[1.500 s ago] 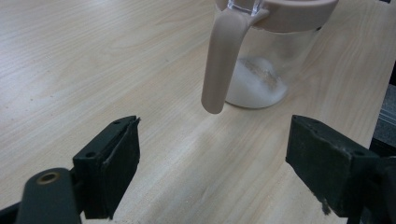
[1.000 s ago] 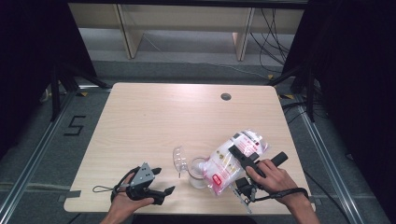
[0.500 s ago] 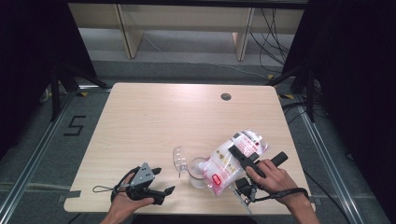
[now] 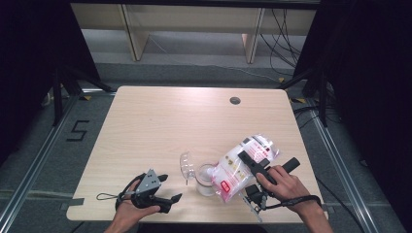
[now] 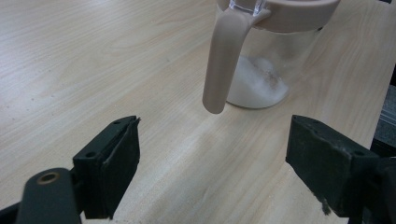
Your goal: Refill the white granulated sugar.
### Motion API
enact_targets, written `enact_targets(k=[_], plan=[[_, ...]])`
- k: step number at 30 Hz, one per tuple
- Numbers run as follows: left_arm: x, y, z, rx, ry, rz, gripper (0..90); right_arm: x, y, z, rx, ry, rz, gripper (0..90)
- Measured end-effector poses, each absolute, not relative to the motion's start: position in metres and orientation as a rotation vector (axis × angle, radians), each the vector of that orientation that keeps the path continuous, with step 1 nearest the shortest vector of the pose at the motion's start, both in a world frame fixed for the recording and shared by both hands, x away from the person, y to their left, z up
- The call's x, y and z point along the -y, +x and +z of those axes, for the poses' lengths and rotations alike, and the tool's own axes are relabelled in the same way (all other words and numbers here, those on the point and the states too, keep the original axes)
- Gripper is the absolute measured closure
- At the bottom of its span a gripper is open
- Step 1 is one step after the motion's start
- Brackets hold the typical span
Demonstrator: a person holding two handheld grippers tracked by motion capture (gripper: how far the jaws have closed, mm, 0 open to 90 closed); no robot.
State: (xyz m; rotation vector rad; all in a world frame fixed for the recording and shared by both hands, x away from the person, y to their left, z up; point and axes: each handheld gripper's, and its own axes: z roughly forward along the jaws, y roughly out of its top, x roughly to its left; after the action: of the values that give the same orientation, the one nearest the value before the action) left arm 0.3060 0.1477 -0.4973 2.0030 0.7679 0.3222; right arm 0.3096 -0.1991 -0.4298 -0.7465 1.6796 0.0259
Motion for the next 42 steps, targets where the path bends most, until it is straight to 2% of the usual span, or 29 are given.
enact_targets(k=[42], plan=[[-0.148,0.3059,-0.4973,-0.777,1.999,0.324,17.1,0.199,0.3109,-0.4296,-1.677,-0.764,0.024,63.3]])
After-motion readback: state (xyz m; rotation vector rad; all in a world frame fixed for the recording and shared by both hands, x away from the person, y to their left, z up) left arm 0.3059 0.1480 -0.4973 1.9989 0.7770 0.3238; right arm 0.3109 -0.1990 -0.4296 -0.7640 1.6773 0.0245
